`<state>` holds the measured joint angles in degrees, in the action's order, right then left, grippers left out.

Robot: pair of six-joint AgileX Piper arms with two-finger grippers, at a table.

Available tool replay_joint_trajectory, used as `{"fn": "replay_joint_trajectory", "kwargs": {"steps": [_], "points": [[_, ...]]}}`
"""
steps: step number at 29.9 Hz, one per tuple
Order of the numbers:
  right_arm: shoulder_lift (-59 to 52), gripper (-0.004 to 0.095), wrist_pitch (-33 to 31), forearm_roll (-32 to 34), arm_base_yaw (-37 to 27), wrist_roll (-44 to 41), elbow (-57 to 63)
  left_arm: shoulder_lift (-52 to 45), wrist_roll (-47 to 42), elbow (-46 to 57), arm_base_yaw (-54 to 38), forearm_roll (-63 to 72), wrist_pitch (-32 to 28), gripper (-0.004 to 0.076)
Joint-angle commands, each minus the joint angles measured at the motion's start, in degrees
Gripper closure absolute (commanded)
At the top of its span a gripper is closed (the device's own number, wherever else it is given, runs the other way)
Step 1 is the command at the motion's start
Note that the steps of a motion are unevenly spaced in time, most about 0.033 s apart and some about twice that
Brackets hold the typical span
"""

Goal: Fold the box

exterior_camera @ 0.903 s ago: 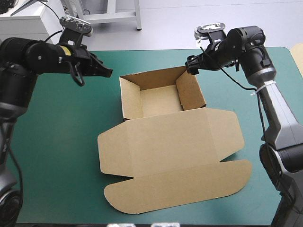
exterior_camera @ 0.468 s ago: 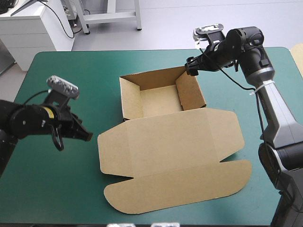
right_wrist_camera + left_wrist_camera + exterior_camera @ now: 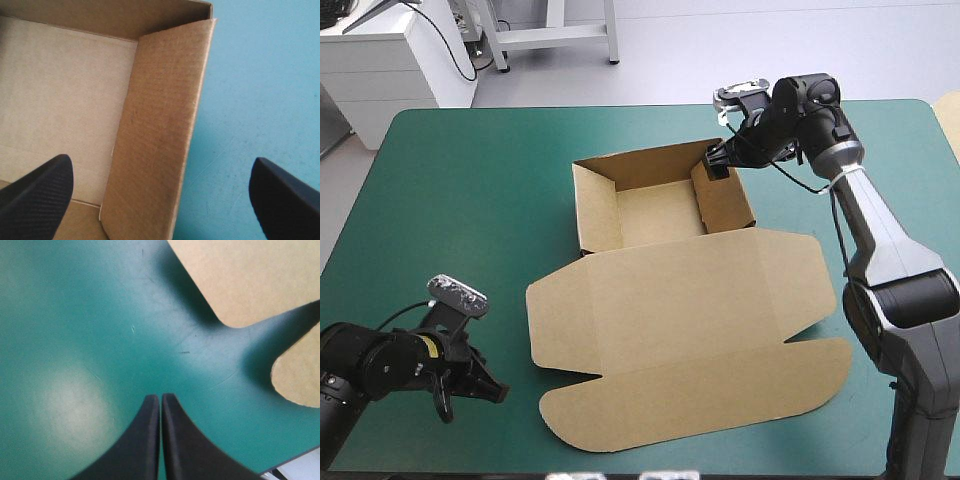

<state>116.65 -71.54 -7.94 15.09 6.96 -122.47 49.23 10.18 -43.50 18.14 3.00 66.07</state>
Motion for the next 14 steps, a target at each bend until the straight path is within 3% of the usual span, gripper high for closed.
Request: {"fn": "replay_joint_trajectory", "kwargs": {"steps": [1,10,12,14], "points": [[-0.71,0.0032,0.22,-0.35,-0.04,0.75,-1.27,-1.70,-1.17,1.31,0.26,0.59,-3.42,0.0731],[4.67,0.0064,0.40,-0.35,-0.04,0.53,-1.27,-2.28,-1.17,2.16,0.26,0.58,-3.96,0.0731],[5.06,0.0163,0.53,-0.35,-0.04,0.44,-1.27,-2.28,-1.17,2.16,0.26,0.58,-3.96,0.0731],[5.19,0.0327,0.63,-0.35,-0.04,0.47,-1.27,-2.28,-1.17,2.16,0.26,0.58,-3.96,0.0731]]}}
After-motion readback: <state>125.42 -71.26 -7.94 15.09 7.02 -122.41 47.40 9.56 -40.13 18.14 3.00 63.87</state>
